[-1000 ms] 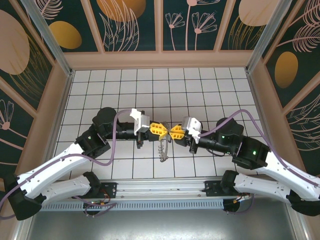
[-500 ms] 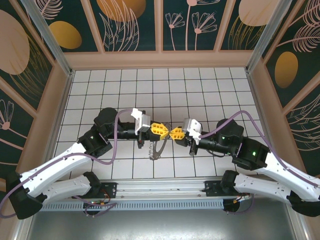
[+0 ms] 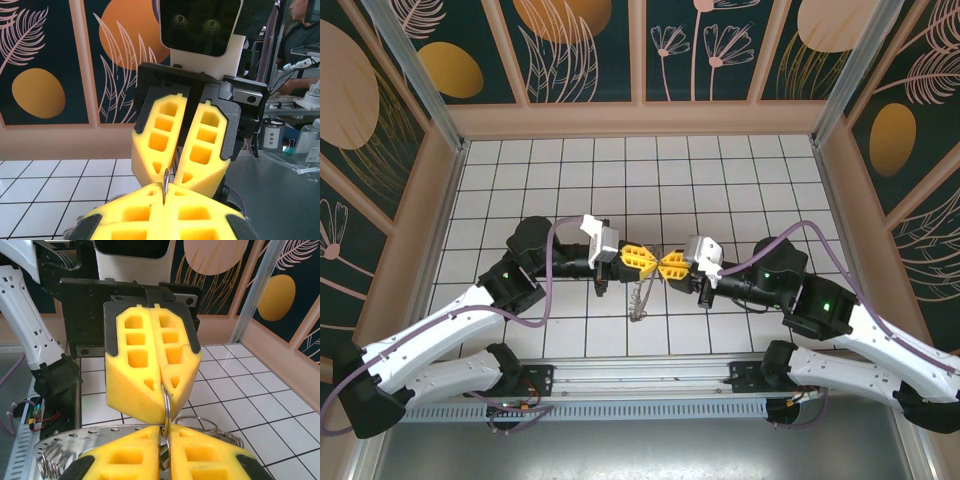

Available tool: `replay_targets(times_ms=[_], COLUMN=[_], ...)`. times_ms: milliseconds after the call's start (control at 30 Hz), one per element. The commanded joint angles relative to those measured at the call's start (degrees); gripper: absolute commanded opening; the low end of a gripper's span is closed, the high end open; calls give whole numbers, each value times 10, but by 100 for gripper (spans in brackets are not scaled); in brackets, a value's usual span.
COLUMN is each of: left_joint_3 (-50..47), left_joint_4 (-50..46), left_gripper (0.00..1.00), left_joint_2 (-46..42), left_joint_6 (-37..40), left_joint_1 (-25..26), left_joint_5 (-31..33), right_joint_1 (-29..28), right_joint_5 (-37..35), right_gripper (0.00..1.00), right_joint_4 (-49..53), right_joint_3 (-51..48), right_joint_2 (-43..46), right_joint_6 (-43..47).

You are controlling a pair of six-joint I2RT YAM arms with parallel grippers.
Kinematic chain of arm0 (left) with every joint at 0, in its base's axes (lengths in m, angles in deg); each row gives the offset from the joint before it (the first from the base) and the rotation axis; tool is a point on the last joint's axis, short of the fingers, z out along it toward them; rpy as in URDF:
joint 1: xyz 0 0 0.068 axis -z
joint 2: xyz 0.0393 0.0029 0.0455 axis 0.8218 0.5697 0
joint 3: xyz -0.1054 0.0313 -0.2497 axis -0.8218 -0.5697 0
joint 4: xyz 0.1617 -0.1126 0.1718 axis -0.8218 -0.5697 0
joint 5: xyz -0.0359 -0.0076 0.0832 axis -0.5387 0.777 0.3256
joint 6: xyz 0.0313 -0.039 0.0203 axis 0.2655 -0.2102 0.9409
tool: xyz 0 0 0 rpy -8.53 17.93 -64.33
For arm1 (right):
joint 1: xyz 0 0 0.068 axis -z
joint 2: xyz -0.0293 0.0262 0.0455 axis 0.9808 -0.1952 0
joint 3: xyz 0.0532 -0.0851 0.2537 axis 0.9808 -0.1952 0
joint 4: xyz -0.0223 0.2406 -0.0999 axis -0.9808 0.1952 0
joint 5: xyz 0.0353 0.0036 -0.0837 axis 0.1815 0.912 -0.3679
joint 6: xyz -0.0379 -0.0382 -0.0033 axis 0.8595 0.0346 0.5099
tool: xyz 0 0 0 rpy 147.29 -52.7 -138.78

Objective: Put the keys on the keyring

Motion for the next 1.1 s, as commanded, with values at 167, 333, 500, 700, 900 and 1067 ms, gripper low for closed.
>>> replay_targets(times_ms=[167, 333, 500, 700, 900, 1067], left_joint_3=[25, 90, 152, 187, 148, 60], left_joint_4=[-41, -195, -334, -408, -328, -127], left_gripper=[0, 10, 13, 0, 0, 0], left_joint_2=[15, 37, 60, 84, 54, 4], left_joint_6=[30, 94, 165, 208, 171, 56], left_joint_1=[3, 4, 4, 4, 4, 3], left_joint_5=[-12, 40, 114, 112, 75, 39], right_joint_1=[-2, -1, -1, -1, -1, -2], right_joint_5=[-1, -28, -42, -40, -41, -30], right_gripper=[0, 0, 0, 0, 0, 7], right_joint_4=[-38, 27, 90, 107, 103, 49], right_joint_3=[-15, 20, 52, 68, 64, 25], right_joint_2=[0, -26, -59, -74, -71, -42], right_joint_6=[1, -2, 11, 21, 18, 11])
